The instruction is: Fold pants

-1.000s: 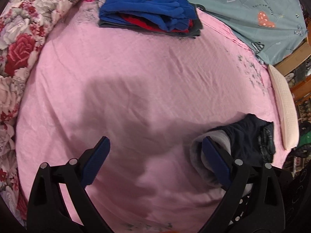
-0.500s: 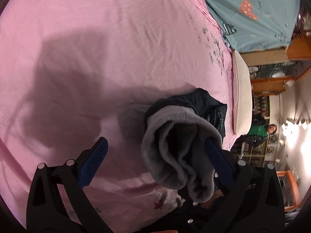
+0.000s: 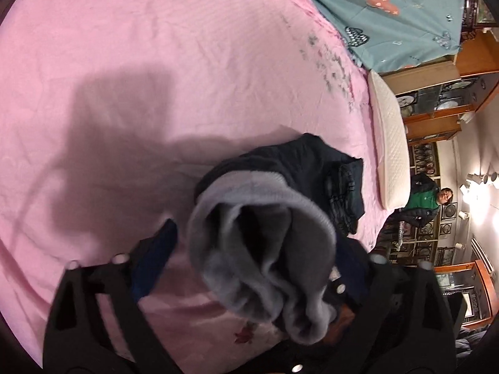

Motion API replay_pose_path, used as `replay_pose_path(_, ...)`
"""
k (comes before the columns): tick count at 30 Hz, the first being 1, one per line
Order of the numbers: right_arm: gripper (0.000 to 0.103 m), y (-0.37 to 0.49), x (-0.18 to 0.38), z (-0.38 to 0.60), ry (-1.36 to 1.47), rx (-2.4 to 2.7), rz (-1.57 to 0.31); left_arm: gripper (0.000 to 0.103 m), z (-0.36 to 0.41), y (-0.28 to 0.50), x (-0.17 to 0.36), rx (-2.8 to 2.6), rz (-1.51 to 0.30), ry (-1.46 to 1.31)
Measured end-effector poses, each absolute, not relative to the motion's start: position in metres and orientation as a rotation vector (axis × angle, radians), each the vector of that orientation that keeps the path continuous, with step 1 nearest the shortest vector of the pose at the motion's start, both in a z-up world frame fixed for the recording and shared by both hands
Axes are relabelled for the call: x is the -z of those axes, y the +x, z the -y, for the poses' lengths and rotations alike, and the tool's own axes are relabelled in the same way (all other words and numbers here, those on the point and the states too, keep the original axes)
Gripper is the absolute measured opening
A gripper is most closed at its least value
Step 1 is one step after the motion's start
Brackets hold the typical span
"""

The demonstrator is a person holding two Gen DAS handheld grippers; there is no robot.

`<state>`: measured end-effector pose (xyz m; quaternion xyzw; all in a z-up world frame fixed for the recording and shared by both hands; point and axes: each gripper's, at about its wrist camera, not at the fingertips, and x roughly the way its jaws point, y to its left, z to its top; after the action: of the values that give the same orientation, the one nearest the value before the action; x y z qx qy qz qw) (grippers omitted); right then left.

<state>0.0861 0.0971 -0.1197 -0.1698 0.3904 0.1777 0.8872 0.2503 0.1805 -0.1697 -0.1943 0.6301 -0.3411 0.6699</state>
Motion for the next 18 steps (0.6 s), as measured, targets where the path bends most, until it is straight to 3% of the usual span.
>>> replay_pose_path(1,0.02,0.086,0.118,-0.095,-0.351,-0.367,-0.807,0.054,-0.176,0.249,0.168,0.788,-1.413,-0.44)
replay_pose_path(4,0.02,0.087,0.109,-0.079,-0.315,-0.365,-0.793,0.037,-0.172,0.247,0.158,0.789,-1.381,-0.423)
replay_pose_path(10,0.02,0.071,0.071,-0.03,-0.246,-0.335,-0.701,0.036,-0.138,0.235,0.106,0.843,-1.293,-0.404)
replay_pose_path(18,0.02,0.055,0.042,0.109,0.008,-0.16,-0.682,0.036,0.004,0.224,0.064,0.992,-1.258,-0.311)
